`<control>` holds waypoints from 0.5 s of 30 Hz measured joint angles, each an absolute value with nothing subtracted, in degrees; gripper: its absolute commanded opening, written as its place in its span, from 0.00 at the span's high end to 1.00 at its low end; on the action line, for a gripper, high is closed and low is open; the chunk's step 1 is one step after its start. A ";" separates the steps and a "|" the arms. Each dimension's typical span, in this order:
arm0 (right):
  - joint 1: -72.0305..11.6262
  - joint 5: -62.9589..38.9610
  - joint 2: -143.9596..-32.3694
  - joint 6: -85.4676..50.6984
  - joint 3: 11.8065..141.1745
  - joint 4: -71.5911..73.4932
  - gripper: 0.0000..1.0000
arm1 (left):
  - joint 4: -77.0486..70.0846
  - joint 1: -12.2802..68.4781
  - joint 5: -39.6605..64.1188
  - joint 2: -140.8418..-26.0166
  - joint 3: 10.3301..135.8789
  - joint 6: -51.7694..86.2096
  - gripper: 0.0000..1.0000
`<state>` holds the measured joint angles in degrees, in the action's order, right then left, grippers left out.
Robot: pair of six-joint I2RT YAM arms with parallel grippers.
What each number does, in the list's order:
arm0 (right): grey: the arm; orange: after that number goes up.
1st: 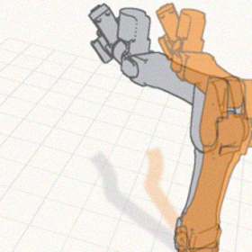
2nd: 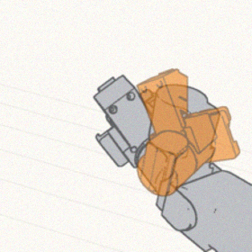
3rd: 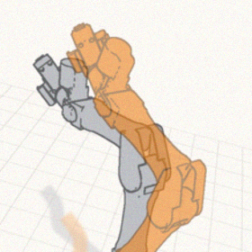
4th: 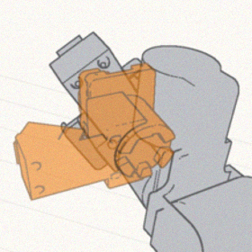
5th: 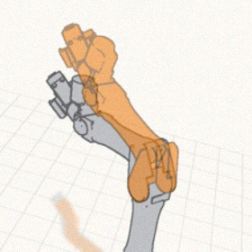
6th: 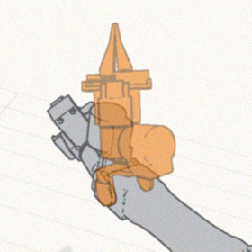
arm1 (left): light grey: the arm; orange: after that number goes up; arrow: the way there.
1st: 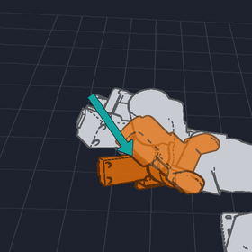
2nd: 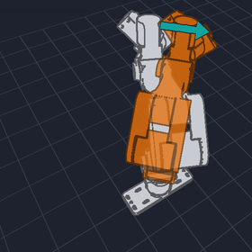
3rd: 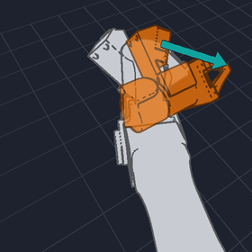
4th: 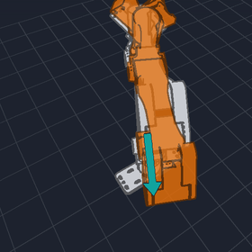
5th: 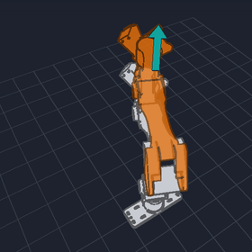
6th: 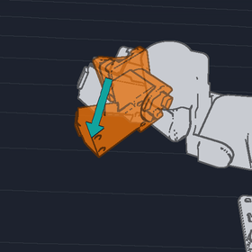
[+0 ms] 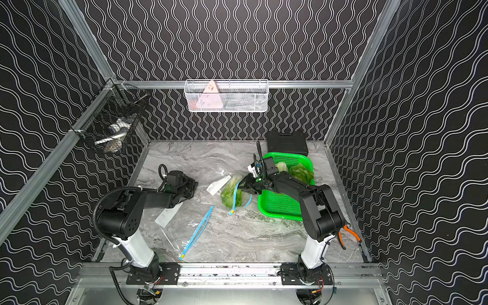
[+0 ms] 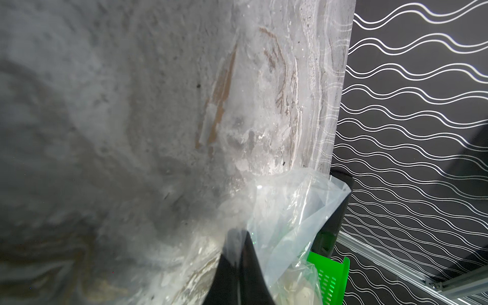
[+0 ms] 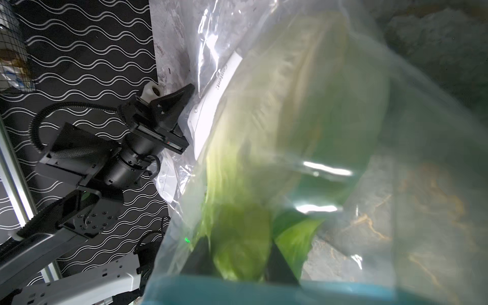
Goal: Open the zip-top bag and take out the chinese cabbages
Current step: Pick up the Chinese cabbage from the zipper food storage bag.
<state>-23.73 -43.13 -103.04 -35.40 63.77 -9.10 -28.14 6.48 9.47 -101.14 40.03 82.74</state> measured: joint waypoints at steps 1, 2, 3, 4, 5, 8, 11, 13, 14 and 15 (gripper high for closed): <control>-24.01 -43.16 -103.37 -35.53 63.90 -9.10 0.57 | -28.16 6.52 9.45 -101.14 40.03 82.74 1.00; -24.34 -43.13 -103.77 -35.55 64.05 -9.08 0.58 | -28.25 6.59 9.45 -101.12 39.97 82.74 1.00; -24.67 -43.18 -104.12 -35.55 64.14 -9.06 0.65 | -28.27 6.68 9.45 -101.08 39.86 82.74 1.00; -24.80 -43.20 -104.36 -35.55 64.20 -9.06 0.74 | -28.32 6.72 9.45 -101.06 39.75 82.74 1.00; -25.02 -43.20 -104.51 -35.55 64.20 -9.06 0.85 | -28.34 6.74 9.45 -101.03 39.59 82.74 1.00; -25.02 -42.96 -104.22 -36.14 64.05 -9.10 1.00 | -28.51 6.76 9.43 -101.03 39.18 82.74 1.00; -24.25 -42.41 -101.41 -36.23 62.46 -9.06 1.00 | -28.47 6.50 9.45 -100.84 38.89 82.76 1.00; -23.44 -42.44 -99.20 -36.14 61.34 -9.08 1.00 | -28.62 5.89 9.39 -100.73 38.59 82.78 1.00; -22.85 -42.54 -97.93 -35.70 60.77 -9.26 1.00 | -28.58 5.32 9.37 -100.71 38.39 82.81 1.00; -22.35 -42.59 -96.79 -35.11 60.34 -9.56 1.00 | -28.58 4.78 9.32 -100.71 38.28 82.81 1.00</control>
